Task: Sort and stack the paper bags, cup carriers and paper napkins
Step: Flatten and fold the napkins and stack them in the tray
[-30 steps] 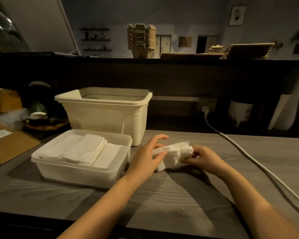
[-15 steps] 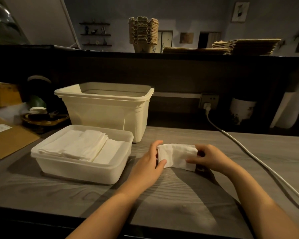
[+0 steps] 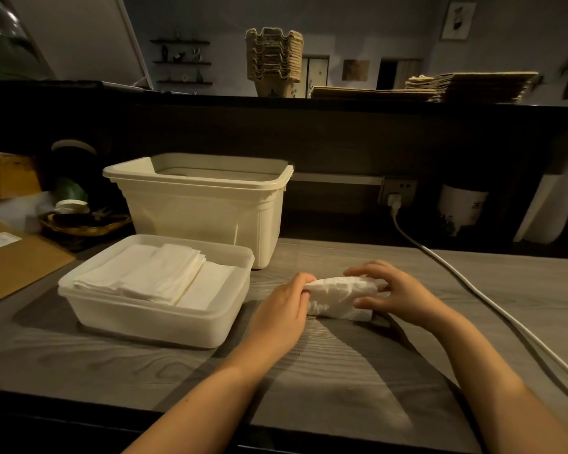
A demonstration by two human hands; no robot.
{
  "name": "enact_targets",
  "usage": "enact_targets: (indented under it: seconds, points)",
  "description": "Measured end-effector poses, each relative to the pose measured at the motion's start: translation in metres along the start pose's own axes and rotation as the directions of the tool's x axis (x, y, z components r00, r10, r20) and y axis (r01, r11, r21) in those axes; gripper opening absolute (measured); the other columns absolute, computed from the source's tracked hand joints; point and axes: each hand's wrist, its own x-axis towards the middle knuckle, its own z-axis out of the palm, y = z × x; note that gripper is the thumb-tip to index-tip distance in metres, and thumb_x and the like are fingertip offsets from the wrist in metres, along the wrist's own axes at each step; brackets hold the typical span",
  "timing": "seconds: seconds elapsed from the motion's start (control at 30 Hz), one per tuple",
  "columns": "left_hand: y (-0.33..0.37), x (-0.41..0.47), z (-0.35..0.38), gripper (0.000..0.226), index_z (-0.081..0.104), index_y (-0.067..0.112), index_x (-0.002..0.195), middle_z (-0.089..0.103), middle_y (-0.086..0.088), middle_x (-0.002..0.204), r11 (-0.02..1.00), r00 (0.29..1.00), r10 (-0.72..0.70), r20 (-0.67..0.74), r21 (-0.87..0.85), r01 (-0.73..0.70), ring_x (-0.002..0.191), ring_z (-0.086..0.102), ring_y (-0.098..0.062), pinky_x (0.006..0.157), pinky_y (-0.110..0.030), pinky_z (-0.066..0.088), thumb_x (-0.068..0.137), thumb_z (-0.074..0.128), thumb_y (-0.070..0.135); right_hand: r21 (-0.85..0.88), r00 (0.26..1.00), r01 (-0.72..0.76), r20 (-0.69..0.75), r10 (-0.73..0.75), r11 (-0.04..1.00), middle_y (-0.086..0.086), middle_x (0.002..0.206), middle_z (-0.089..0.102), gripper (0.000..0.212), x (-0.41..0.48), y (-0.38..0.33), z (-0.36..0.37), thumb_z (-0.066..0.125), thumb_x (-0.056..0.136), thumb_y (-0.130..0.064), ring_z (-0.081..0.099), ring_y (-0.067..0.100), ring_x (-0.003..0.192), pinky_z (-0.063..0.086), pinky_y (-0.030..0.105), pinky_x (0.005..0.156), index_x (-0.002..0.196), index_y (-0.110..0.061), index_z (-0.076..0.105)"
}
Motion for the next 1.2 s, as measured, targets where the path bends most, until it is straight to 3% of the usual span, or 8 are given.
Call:
enact_targets:
  seconds: [0.1, 0.3, 0.47, 0.67, 0.77, 0.9, 1.1, 1.2]
  points:
    - [0.003, -0.001, -0.001, 0.026, 0.039, 0.021, 0.126, 0.053, 0.006, 0.107, 1.000, 1.000, 0.021, -0.005, 0.012, -0.021, 0.088, 0.048, -0.004, 0.063, -0.013, 0.033, 0.101, 0.034, 0.025, -0.012, 0.999, 0.026, 0.038, -0.025, 1.000, -0.030, 0.109, 0.046, 0.043, -0.001, -0.003, 0.002, 0.065, 0.085, -0.019, 0.049, -0.006, 0.097, 0.043, 0.012, 0.073, 0.106, -0.052, 0.046]
    - [0.006, -0.001, -0.001, 0.024, 0.041, 0.019, 0.120, 0.054, 0.004, 0.099, 0.997, 0.998, -0.007, 0.058, 0.078, 0.003, 0.084, 0.053, -0.009, 0.064, -0.019, 0.039, 0.102, 0.031, 0.030, -0.135, 1.000, -0.003, 0.005, 0.004, 0.991, -0.018, 0.086, 0.057, 0.012, 0.001, -0.006, 0.003, 0.057, 0.091, -0.029, 0.052, -0.006, 0.071, 0.039, 0.008, 0.058, 0.090, -0.041, 0.054]
    - [0.011, -0.004, -0.006, 0.021, 0.043, 0.016, 0.110, 0.048, 0.011, 0.072, 0.997, 0.997, -0.070, -0.019, 0.012, 0.070, 0.062, 0.046, -0.003, 0.050, -0.017, 0.030, 0.102, 0.028, 0.028, 0.047, 0.993, -0.103, 0.059, 0.100, 0.994, -0.011, 0.087, 0.065, 0.013, 0.000, -0.001, 0.004, 0.063, 0.087, -0.019, 0.061, -0.001, 0.081, 0.048, 0.014, 0.069, 0.088, -0.031, 0.059]
    - [0.046, -0.017, -0.030, 0.026, 0.032, 0.025, 0.126, 0.061, 0.001, 0.093, 0.999, 0.995, -0.024, -0.093, 0.027, 0.027, 0.077, 0.061, -0.010, 0.062, -0.024, 0.051, 0.101, 0.028, 0.034, 0.585, 0.976, -0.020, -0.165, 0.143, 0.811, 0.003, 0.088, 0.070, 0.017, 0.000, -0.009, 0.005, 0.061, 0.080, -0.019, 0.067, 0.013, 0.081, 0.054, 0.021, 0.070, 0.094, -0.010, 0.065]
    - [0.058, -0.019, -0.054, 0.032, 0.020, 0.030, 0.131, 0.056, 0.005, 0.095, 0.999, 0.986, 0.003, -0.165, 0.052, 0.005, 0.072, 0.060, -0.008, 0.054, -0.018, 0.051, 0.101, 0.031, 0.032, 0.677, 0.978, 0.031, -0.172, 0.117, 0.736, -0.001, 0.079, 0.069, 0.020, 0.006, -0.028, 0.006, 0.060, 0.078, -0.022, 0.066, 0.010, 0.075, 0.054, 0.020, 0.068, 0.088, -0.007, 0.065]
    - [0.044, -0.026, -0.098, 0.038, 0.012, 0.035, 0.133, 0.053, 0.006, 0.072, 0.993, 0.973, -0.073, -0.218, 0.077, 0.091, 0.053, 0.051, -0.007, 0.039, -0.015, 0.036, 0.101, 0.032, 0.030, 0.616, 0.995, 0.045, -0.102, 0.022, 0.787, -0.006, 0.075, 0.067, 0.012, 0.026, -0.070, 0.008, 0.063, 0.080, -0.026, 0.061, 0.009, 0.075, 0.050, 0.021, 0.070, 0.077, -0.015, 0.066]
    - [-0.002, -0.054, -0.147, 0.036, 0.027, 0.036, 0.129, 0.059, -0.012, 0.068, 0.949, 0.932, -0.311, -0.184, -0.004, 0.316, 0.065, 0.058, -0.026, 0.056, -0.033, 0.037, 0.098, 0.039, 0.024, 0.406, 0.994, 0.045, 0.073, -0.081, 0.913, -0.004, 0.076, 0.060, 0.012, 0.074, -0.130, 0.036, 0.063, 0.086, -0.028, 0.052, 0.008, 0.071, 0.042, 0.021, 0.069, 0.080, -0.017, 0.065]
    - [-0.016, -0.067, -0.163, 0.030, 0.030, 0.039, 0.123, 0.064, 0.005, 0.068, 0.928, 0.923, -0.361, -0.133, 0.049, 0.369, 0.061, 0.055, -0.009, 0.057, -0.028, 0.040, 0.097, 0.040, 0.027, 0.175, 0.976, 0.054, 0.199, -0.089, 0.983, -0.007, 0.077, 0.057, 0.013, 0.096, -0.145, 0.058, 0.062, 0.087, -0.029, 0.051, 0.006, 0.072, 0.040, 0.018, 0.067, 0.086, -0.017, 0.064]
